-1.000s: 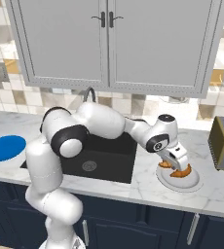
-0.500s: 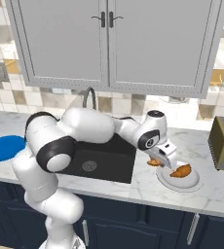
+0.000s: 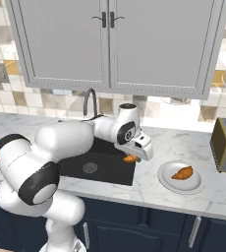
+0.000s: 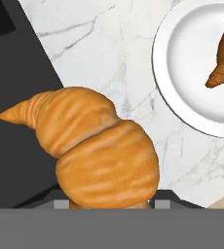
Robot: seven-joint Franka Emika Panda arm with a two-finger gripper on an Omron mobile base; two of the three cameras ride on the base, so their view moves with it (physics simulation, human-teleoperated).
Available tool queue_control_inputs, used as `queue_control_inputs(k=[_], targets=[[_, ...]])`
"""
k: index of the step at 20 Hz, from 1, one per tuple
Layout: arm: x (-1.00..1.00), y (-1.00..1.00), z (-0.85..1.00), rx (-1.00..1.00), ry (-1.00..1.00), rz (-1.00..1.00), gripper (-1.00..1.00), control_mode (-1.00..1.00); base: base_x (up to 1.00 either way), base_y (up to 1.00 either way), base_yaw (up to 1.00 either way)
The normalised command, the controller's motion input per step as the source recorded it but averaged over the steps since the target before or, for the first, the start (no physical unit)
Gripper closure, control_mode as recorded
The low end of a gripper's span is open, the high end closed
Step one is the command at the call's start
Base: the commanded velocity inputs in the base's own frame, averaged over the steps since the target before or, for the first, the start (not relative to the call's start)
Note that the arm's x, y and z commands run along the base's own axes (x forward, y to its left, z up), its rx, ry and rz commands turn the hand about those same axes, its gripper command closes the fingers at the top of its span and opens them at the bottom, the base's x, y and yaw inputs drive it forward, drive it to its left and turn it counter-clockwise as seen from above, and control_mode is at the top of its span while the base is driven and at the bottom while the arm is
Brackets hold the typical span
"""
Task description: Place the pastries on the plates.
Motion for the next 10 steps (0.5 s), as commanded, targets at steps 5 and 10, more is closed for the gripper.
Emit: queue_control_inputs(k=[5,10], targets=[[-0.03,1.0,0.02,0.0,0.04,0.21,1.0,-1.0,0.0,0.0,0.0],[0.0,1.0,0.0,0.0,0.05,0.25,1.0,-1.0,0.0,0.0,0.0]])
